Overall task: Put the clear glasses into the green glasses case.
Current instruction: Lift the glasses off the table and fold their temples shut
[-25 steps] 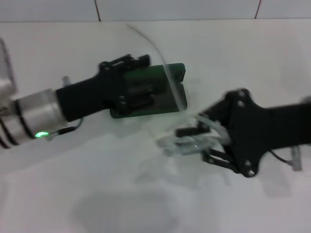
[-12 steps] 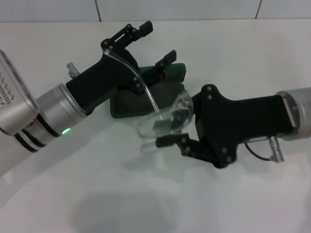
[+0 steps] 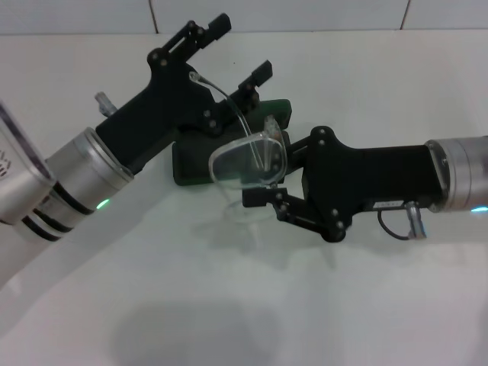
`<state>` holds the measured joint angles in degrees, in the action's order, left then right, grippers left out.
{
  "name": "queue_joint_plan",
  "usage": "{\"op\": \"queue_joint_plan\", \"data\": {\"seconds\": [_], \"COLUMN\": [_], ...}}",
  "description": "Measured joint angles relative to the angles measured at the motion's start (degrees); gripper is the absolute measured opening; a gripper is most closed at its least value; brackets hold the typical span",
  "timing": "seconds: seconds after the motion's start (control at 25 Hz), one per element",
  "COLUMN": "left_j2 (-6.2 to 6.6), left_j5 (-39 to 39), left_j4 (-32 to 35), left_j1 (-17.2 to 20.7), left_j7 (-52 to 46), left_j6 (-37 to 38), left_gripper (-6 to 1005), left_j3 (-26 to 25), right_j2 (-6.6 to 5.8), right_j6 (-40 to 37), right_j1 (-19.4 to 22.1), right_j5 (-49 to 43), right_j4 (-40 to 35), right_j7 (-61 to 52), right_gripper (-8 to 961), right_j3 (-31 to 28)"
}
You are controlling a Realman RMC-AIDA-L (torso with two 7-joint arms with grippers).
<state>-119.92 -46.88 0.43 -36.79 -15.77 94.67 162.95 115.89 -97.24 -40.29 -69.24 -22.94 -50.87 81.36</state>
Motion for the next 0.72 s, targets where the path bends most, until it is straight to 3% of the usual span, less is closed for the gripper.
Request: {"op": "queue_joint_plan", "data": {"seconds": [0.72], "left_j2": [-0.05], "left_j5": [-1.6], "left_j4": [1.5], "left_j1": [2.5], "left_j7": [4.3], "left_j6": [3.4], "left_gripper": [725], "left_j3": [0.0], "right_j2": [-0.24], "right_j6": [6.7], "right_j1": [-0.3], "right_j5": [0.2], "right_j4": [0.5], "right_j7": [-4.1], "right_gripper": [115], "right_j3": [-0.1]}}
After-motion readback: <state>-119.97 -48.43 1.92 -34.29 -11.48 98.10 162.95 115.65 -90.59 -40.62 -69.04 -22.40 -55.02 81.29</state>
